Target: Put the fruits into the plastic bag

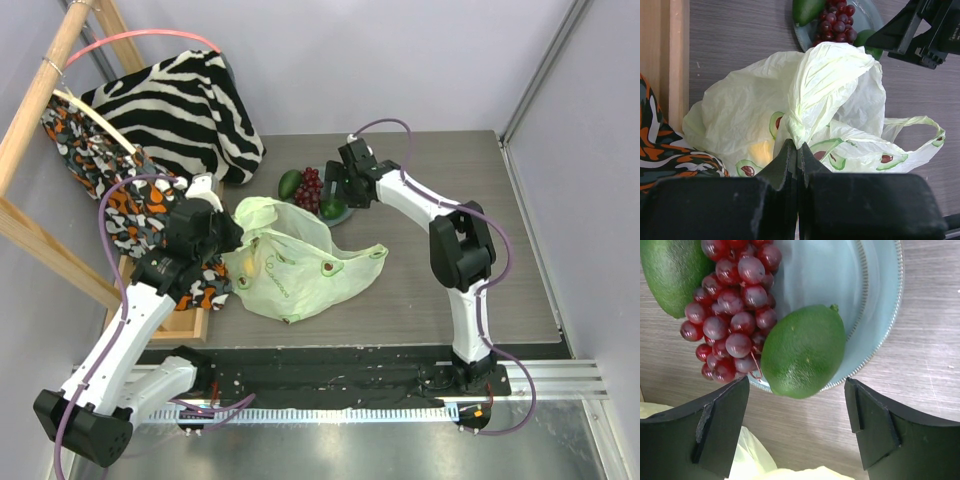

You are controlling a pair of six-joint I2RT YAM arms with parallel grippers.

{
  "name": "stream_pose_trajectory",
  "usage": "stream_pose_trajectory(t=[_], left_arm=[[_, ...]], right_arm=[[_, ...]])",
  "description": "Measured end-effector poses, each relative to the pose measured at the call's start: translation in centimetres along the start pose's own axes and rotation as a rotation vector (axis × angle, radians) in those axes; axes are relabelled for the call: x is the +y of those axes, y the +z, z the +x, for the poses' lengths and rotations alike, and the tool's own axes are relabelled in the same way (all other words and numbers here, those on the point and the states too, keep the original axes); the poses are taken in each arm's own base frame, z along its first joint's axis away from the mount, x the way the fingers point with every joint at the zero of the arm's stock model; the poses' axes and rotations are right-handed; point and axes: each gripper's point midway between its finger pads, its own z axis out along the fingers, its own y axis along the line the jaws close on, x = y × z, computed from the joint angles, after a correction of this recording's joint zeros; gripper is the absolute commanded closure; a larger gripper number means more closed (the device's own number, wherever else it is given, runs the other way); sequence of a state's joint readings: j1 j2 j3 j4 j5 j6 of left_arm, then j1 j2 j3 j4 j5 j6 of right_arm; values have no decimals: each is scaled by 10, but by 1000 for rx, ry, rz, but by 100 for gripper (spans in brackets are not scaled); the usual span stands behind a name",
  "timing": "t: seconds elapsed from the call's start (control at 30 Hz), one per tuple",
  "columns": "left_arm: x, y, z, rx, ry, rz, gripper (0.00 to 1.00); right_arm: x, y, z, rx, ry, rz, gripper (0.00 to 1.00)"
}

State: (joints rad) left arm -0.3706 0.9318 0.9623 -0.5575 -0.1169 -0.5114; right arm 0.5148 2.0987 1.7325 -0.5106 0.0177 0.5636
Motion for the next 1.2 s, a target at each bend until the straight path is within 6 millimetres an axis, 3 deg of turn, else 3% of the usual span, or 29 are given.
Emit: stream_pose_trajectory(t=[0.27,0.93,1.2], left_arm=[[3,0,0,-6,0,-12,100],[3,-1,-1,-8,0,-12,100],[3,-1,-1,-8,1,-13,100]], right_arm=[[6,7,-7,-10,12,-10,15],[-3,33,16,67,25,12,16],[0,36,14,66,26,5,22]])
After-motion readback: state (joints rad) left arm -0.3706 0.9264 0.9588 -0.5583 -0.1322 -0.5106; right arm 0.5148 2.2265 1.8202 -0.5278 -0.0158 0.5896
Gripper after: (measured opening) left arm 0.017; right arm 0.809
